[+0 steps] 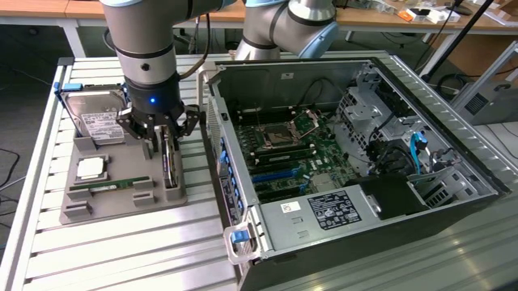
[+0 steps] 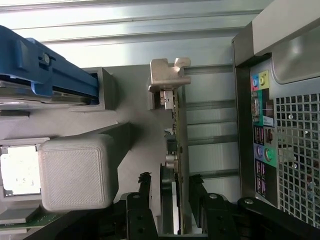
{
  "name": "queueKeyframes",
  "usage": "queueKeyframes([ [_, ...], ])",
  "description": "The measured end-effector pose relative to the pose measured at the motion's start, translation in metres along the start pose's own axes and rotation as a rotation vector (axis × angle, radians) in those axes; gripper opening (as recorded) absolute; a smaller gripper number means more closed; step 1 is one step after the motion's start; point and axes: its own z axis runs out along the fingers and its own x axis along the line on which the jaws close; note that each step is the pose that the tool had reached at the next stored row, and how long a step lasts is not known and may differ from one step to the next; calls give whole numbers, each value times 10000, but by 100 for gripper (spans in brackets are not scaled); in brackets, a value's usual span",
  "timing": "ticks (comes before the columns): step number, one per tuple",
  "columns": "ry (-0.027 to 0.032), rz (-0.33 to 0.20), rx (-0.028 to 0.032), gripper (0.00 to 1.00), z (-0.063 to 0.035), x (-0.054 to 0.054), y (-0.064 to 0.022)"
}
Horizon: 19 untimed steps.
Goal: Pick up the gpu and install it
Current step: 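Pick up the gpu and move the gpu toward the slot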
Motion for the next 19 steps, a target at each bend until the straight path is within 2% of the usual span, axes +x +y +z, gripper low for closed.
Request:
queueKeyframes([
  [5,-2,0,-1,42,1,0,0],
  [7,-1,0,-1,29,1,0,0],
  [8,-1,0,-1,27,1,0,0],
  [19,-2,0,-1,27,1,0,0],
])
